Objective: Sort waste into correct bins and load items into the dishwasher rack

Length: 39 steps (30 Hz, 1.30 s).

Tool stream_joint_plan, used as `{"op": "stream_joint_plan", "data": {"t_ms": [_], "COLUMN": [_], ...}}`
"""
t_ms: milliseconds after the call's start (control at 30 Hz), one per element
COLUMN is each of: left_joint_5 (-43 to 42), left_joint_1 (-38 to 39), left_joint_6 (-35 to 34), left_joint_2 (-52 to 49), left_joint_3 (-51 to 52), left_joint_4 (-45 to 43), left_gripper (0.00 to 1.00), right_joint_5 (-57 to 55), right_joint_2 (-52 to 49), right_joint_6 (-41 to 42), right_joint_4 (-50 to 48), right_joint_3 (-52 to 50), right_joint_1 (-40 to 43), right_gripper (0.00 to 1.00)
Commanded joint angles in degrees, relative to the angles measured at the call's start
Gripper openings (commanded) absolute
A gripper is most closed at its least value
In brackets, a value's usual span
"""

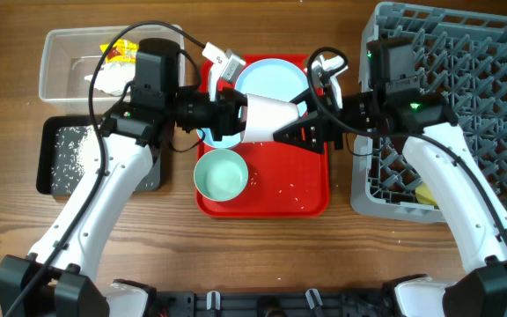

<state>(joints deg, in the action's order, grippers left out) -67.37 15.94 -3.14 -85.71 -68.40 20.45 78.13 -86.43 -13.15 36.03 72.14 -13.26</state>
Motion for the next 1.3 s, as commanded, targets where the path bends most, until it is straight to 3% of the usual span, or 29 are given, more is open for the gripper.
{"op": "stream_joint_plan", "data": {"t_ms": [0,67,100,167,233,333,667,700,733,800,1067,1100,1133,1167,1267], "left_joint_5": [-0.07,0.66,1.03,1.44,2.45,6.01,5.92,5.92,5.92,5.95,8.17,10.25,14.08,20.72,44.46], "left_joint_1": [0.39,0.39,0.39,0.39,0.39,0.39,0.39,0.39,0.39,0.39,0.46,0.81,1.66,3.41,11.52], "left_joint_6": [-0.31,-0.31,-0.31,-0.28,-0.31,-0.26,-0.02,0.44,1.29,1.29,1.22,1.2,1.18,0.81,-0.74], "left_joint_2": [0.2,0.2,0.2,0.2,0.2,0.2,0.2,0.2,0.2,0.2,0.2,0.17,0.07,-0.26,-2.6], "left_joint_3": [0.02,0.04,0.02,0.02,0.04,0.04,0.04,0.04,0.04,0.04,0.04,0.04,0.04,0.04,0.02], "left_joint_4": [-0.11,-0.11,-0.09,-0.04,0.85,3.87,4.2,4.17,4.15,4.17,4.24,4.26,4.24,3.93,-0.28], "left_gripper": [0.04,0.07,0.13,0.36,0.44,0.48,0.45,0.4,0.2,0.08,0.04,0.04,0.08,0.12,0.38], "right_joint_5": [0.83,0.81,0.81,-0.5,-3.56,-6.56,-6.1,-6.1,-6.08,-6.08,-6.12,-6.25,-7.06,-8.63,-10.43], "right_joint_2": [1.03,1.03,1.03,1.03,1.03,1.03,1.03,1.03,1.03,1.03,1.03,1.03,1.03,1.03,1.05], "right_joint_6": [-0.2,-0.2,-0.2,-0.17,0.7,1.53,1.33,1.31,1.38,1.53,1.75,1.75,1.84,3.89,10.08], "right_joint_4": [-0.61,-0.66,-0.68,-0.68,-0.7,-0.87,-0.87,-0.83,-0.83,-0.83,-0.74,-0.85,-1.16,-2.03,-5.73], "right_joint_3": [0.48,0.48,0.48,0.48,0.48,0.48,0.48,0.48,0.48,0.48,0.48,0.48,0.48,0.5,0.74], "right_joint_1": [-0.31,-0.28,-0.28,-0.28,-0.28,0.42,9.05,9.05,9.05,9.05,9.05,9.05,9.22,9.79,14.25], "right_gripper": [0.5,0.47,0.47,0.46,0.46,0.46,0.47,0.47,0.47,0.47,0.47,0.51,0.69,0.79,0.91]}}
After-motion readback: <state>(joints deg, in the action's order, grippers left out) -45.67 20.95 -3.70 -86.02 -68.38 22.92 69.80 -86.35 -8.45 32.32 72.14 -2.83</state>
